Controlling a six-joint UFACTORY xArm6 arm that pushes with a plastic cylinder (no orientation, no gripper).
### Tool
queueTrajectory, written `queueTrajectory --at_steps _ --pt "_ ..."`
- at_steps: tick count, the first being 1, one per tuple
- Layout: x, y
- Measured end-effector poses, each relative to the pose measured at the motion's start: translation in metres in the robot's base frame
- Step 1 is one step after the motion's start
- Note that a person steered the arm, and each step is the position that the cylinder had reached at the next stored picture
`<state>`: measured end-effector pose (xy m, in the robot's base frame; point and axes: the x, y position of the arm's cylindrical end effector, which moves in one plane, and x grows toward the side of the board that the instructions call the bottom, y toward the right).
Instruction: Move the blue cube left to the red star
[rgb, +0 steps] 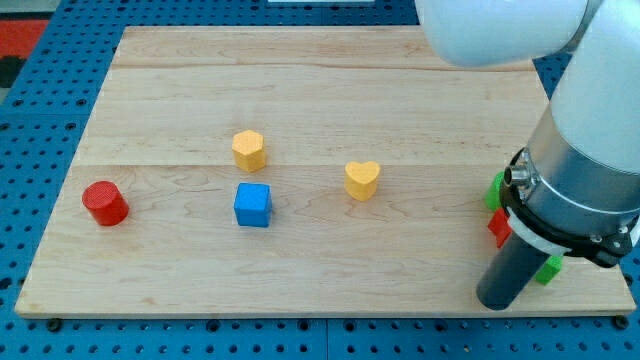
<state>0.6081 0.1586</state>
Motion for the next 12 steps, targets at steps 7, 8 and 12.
queueTrajectory --at_steps 7,8,12 --pt "-0.066 -0.094" --pt "-0.066 -0.135" --pt "-0.066 -0.314"
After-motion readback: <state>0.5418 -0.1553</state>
